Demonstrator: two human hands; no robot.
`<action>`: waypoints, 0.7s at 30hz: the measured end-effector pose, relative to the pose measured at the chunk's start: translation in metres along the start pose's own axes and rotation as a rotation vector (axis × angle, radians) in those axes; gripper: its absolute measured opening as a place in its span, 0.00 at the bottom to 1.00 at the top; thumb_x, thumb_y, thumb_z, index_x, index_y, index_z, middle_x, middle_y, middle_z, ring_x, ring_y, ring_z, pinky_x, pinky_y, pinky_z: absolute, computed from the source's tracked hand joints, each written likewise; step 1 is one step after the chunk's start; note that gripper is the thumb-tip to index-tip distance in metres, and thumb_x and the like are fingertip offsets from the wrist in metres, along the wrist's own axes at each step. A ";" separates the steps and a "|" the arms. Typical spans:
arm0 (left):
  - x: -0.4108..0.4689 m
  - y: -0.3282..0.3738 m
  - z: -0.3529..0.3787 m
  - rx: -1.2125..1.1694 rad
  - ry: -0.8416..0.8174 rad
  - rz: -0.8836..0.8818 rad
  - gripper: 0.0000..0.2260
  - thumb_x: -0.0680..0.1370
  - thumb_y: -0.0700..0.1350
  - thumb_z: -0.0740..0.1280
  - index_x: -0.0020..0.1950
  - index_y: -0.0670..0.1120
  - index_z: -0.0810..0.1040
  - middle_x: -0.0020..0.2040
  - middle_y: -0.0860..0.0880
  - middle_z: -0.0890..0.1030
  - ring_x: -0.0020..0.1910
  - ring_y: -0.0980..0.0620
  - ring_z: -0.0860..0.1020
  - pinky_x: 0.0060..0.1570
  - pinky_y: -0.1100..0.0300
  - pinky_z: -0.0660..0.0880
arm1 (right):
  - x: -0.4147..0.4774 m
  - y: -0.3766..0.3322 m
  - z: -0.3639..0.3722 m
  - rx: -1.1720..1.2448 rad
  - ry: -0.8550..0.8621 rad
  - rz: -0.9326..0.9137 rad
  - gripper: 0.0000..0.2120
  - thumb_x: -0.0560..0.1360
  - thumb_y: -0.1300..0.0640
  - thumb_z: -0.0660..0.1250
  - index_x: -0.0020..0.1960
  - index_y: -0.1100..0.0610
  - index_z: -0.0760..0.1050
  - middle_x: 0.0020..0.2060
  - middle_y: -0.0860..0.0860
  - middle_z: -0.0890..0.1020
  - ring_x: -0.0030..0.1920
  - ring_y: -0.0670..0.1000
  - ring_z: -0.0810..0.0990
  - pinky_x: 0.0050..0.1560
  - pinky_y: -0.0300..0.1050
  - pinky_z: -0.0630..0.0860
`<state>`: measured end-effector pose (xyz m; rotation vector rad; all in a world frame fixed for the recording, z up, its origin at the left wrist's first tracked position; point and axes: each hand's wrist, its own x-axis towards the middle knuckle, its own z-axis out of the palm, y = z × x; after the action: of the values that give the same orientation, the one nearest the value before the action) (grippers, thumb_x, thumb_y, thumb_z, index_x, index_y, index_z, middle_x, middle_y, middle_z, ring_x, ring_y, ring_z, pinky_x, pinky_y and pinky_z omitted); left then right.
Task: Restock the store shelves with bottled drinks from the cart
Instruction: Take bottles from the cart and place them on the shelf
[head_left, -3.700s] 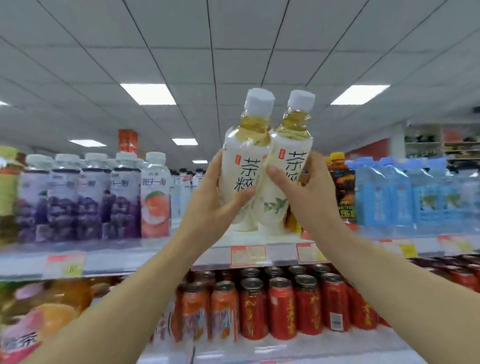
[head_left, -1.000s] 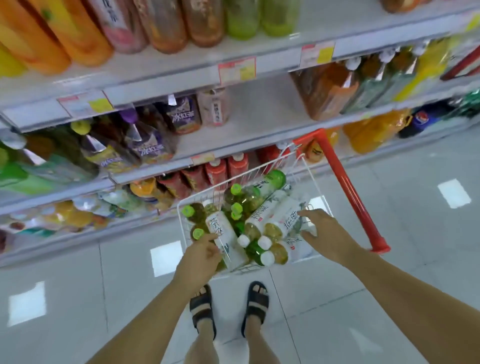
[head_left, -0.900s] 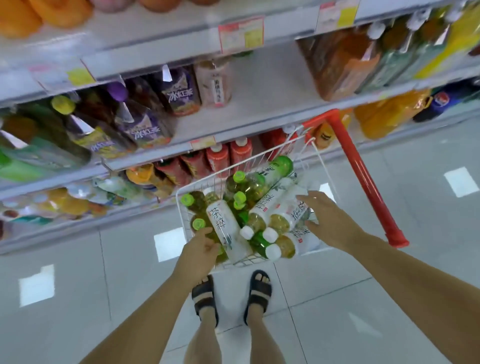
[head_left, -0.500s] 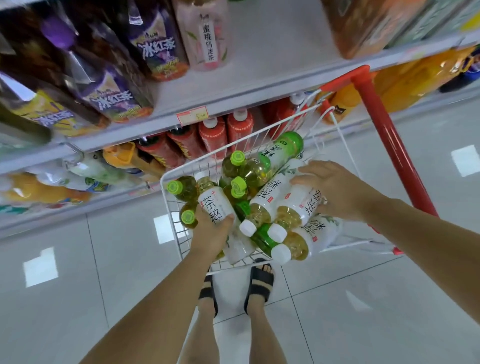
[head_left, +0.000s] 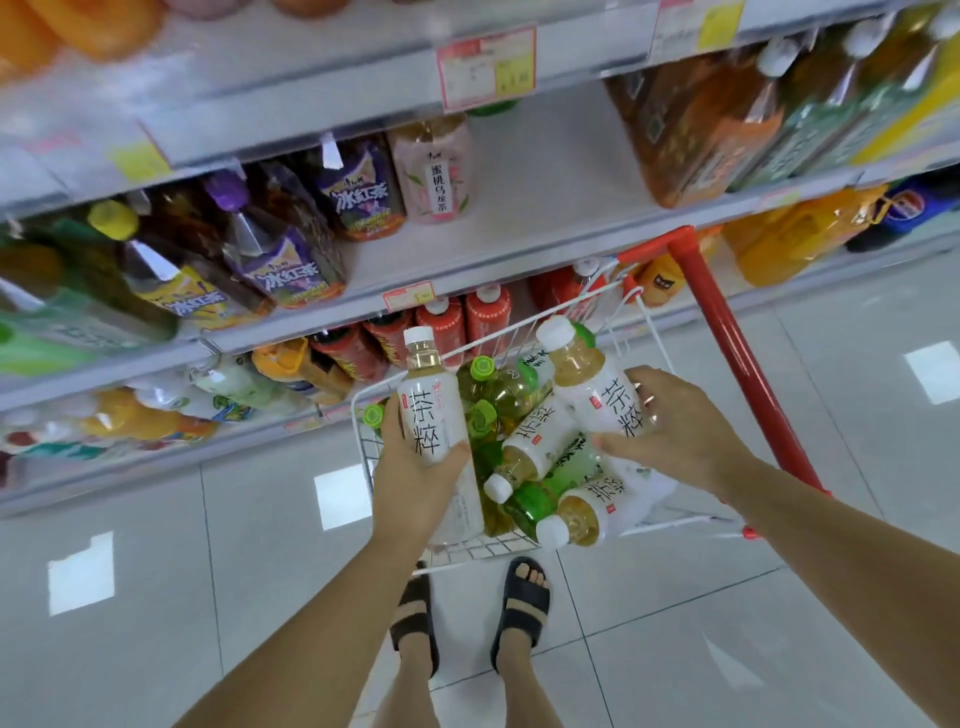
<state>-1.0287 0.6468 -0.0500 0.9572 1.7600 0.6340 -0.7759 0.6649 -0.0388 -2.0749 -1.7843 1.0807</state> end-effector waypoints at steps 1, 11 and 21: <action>-0.006 0.015 -0.008 -0.017 0.004 0.035 0.36 0.73 0.44 0.71 0.75 0.56 0.53 0.57 0.56 0.76 0.48 0.59 0.75 0.47 0.64 0.69 | -0.004 -0.013 -0.008 0.030 0.002 0.006 0.30 0.59 0.42 0.76 0.57 0.49 0.73 0.48 0.47 0.80 0.46 0.49 0.79 0.48 0.50 0.77; -0.086 0.179 -0.081 -0.109 0.089 0.568 0.37 0.72 0.45 0.72 0.71 0.65 0.53 0.58 0.70 0.71 0.52 0.80 0.68 0.44 0.80 0.67 | -0.049 -0.179 -0.133 0.125 0.228 -0.226 0.25 0.62 0.38 0.72 0.54 0.46 0.73 0.43 0.41 0.81 0.40 0.42 0.81 0.41 0.48 0.80; -0.176 0.330 -0.171 -0.252 0.259 1.087 0.38 0.71 0.44 0.73 0.71 0.65 0.54 0.66 0.58 0.73 0.62 0.63 0.73 0.60 0.62 0.73 | -0.127 -0.337 -0.253 0.370 0.544 -0.633 0.22 0.62 0.41 0.74 0.50 0.49 0.74 0.42 0.40 0.79 0.42 0.41 0.78 0.44 0.43 0.77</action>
<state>-1.0498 0.6832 0.3587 1.6813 1.1959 1.6704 -0.8771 0.7094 0.3869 -1.2745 -1.6181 0.5389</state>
